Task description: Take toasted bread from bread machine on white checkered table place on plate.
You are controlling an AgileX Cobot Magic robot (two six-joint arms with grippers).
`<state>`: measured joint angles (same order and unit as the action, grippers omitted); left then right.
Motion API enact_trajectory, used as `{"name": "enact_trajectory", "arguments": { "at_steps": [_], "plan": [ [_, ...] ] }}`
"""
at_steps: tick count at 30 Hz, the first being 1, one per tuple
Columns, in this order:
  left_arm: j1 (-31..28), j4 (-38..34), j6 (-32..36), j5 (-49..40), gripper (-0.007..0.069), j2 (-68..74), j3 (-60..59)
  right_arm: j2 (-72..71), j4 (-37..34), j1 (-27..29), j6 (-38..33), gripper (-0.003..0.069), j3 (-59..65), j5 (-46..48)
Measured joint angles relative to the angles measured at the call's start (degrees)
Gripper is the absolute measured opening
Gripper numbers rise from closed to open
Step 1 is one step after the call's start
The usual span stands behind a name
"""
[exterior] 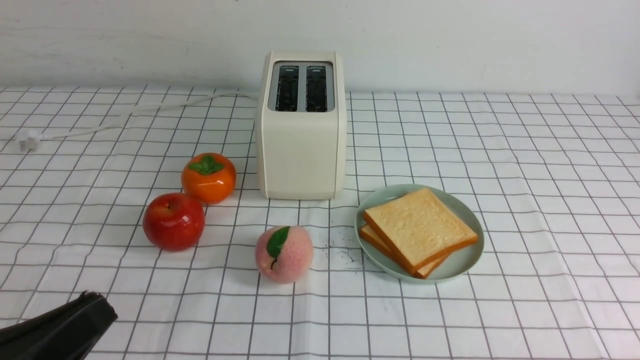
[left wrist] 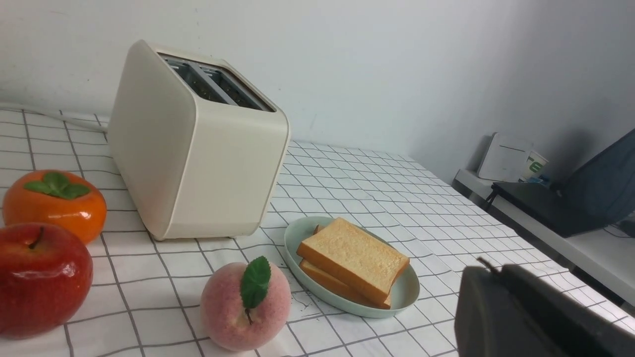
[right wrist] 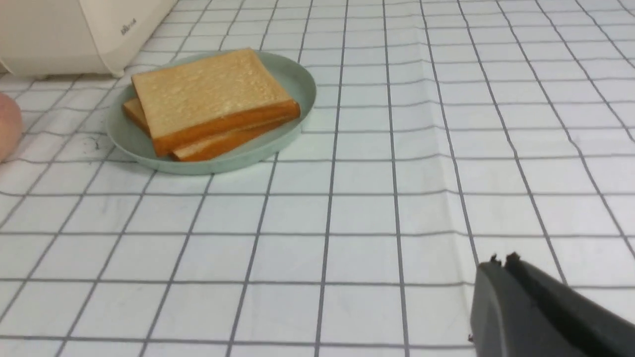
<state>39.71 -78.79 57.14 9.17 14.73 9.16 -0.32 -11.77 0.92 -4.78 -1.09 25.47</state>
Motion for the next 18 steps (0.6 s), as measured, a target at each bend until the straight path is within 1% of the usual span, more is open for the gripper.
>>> {"name": "enact_trajectory", "arguments": {
  "at_steps": [5,10,18],
  "plan": [
    [0.00,-0.24,0.00,-0.07,0.0022,0.00,0.00,-0.24,0.40,-0.39,0.42,-0.0021,1.68,-1.20],
    [0.00,-2.57,0.10,-0.06,0.0026,0.00,0.00,-0.24,-1.30,-0.39,0.64,-0.0020,1.68,-1.20],
    [0.00,-7.73,0.15,-0.01,0.0035,0.00,0.00,-0.24,-1.52,-0.39,0.68,-0.0016,1.70,-1.20]
  ]
}}
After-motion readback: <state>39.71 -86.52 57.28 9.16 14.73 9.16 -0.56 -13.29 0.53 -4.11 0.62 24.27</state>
